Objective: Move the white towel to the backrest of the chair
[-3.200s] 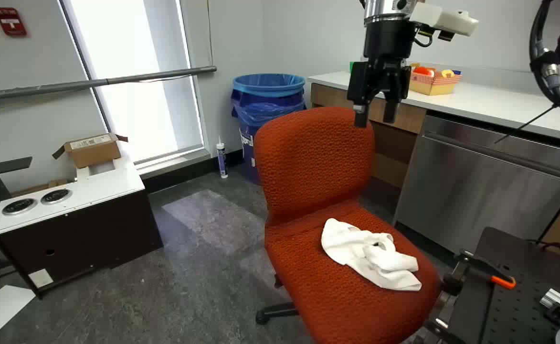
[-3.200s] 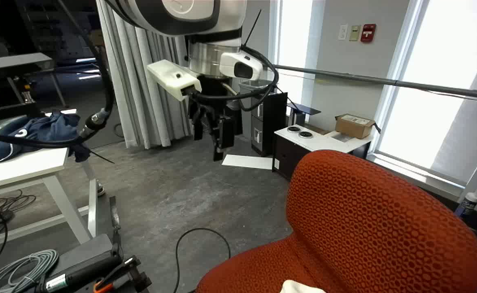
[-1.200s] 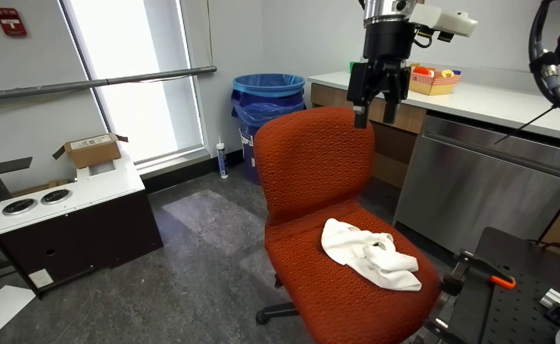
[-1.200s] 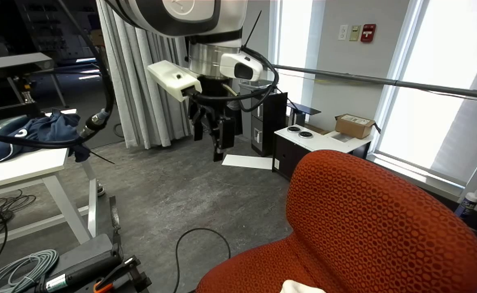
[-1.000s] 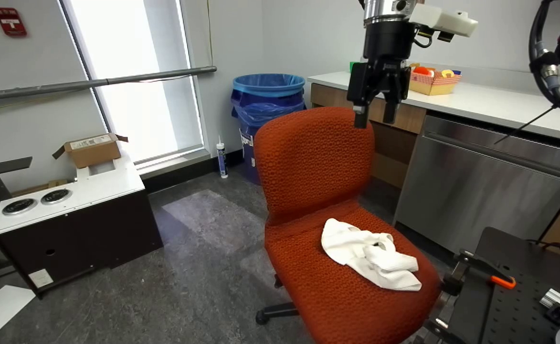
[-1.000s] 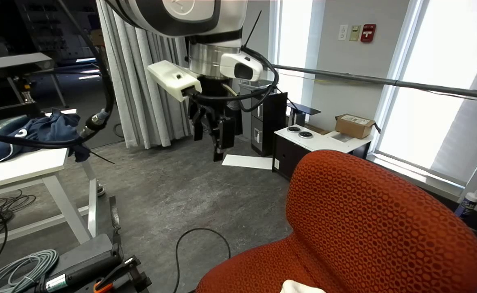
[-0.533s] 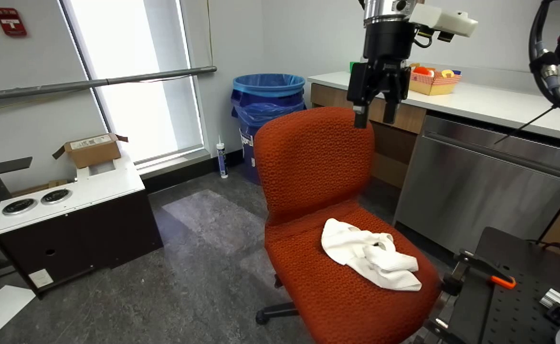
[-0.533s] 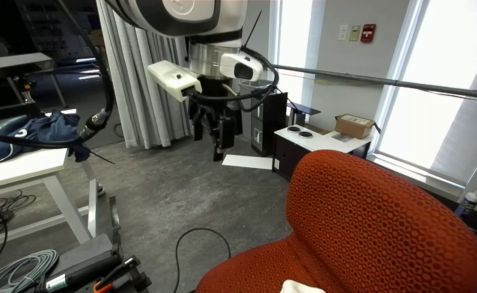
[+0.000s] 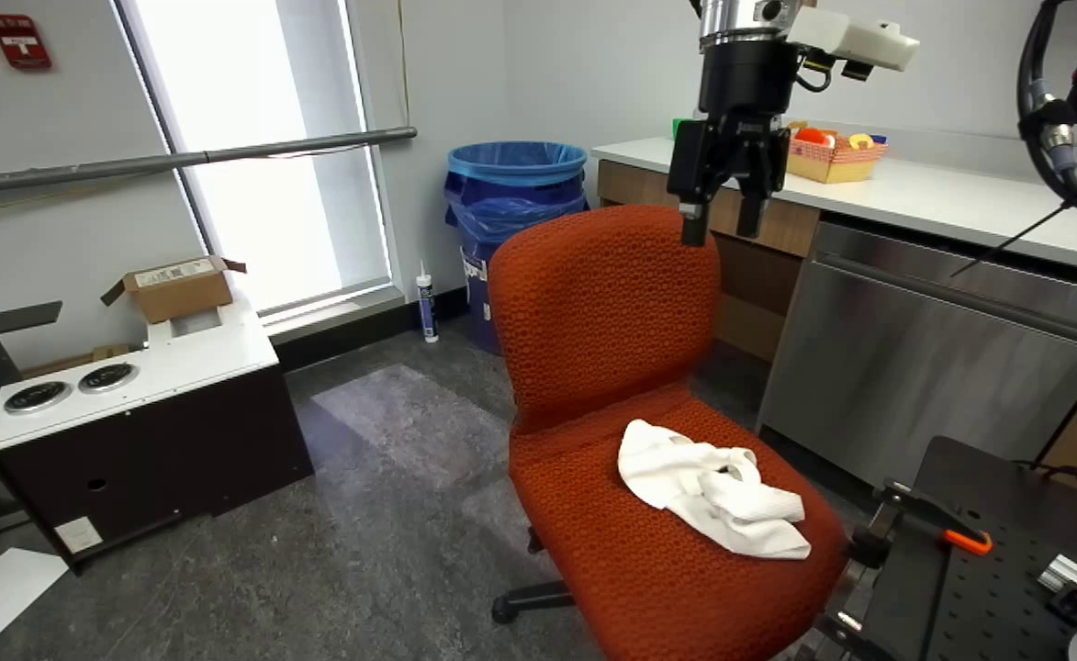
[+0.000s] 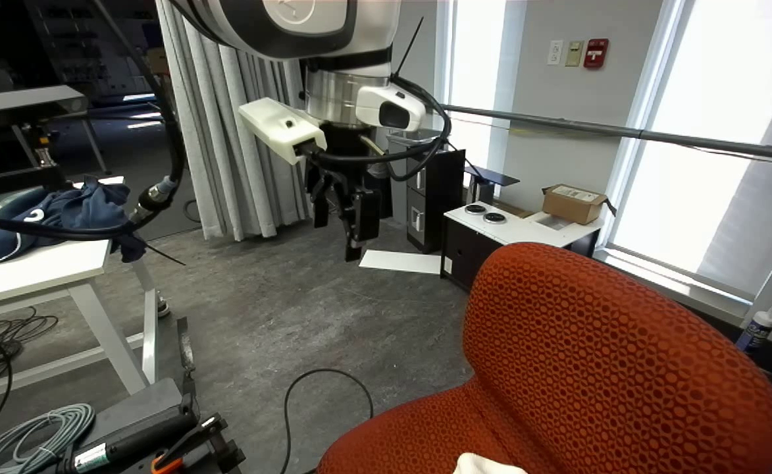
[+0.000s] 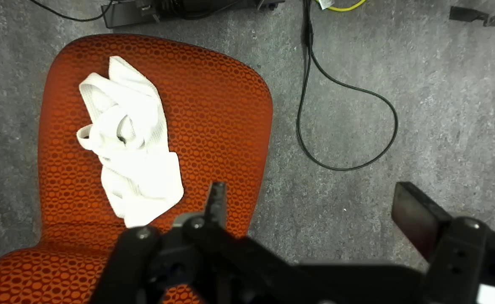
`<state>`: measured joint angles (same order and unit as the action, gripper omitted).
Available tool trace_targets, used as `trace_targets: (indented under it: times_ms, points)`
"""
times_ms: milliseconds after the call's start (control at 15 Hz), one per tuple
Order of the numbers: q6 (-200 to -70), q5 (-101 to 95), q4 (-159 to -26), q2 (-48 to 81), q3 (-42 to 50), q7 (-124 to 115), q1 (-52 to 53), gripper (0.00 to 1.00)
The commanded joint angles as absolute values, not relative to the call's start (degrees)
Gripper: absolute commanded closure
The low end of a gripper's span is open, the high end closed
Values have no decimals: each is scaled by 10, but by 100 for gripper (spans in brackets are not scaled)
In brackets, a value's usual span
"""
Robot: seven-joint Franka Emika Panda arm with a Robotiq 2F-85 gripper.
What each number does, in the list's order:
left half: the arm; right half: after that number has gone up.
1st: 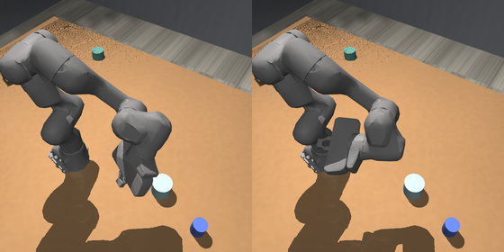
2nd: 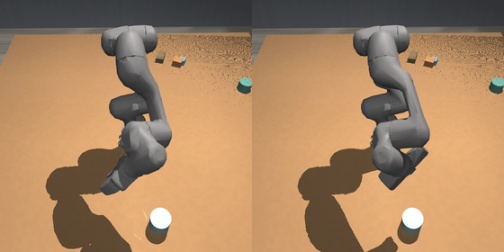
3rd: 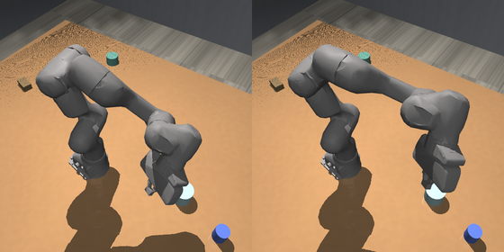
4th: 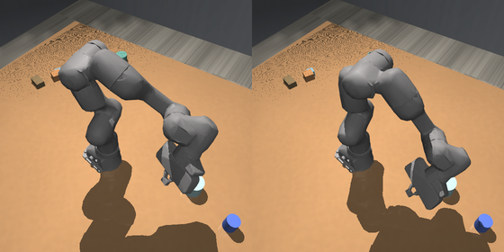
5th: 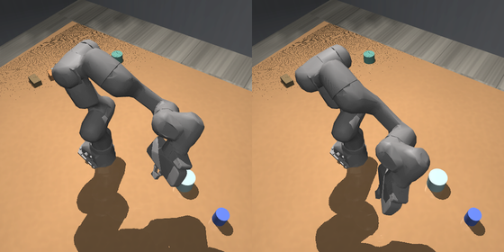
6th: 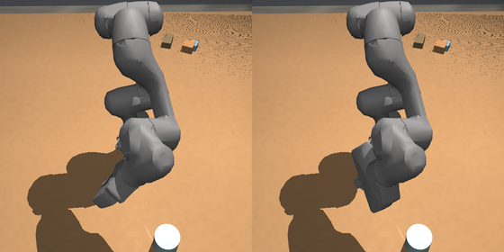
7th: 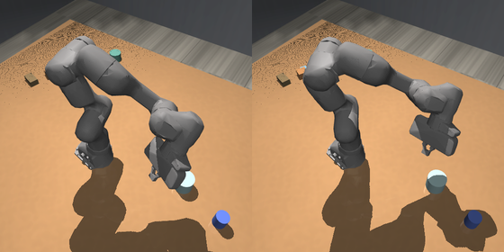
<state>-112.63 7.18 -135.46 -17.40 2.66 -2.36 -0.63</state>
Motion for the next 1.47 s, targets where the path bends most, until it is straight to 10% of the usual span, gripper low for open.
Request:
trace_targets:
  times_ms: [0, 1400]
  points:
    - [-1125, 73, -1354, -174, 23, -23, -10, 0]
    - [-1450, 80, -1419, 86, 35, -32, -26, 0]
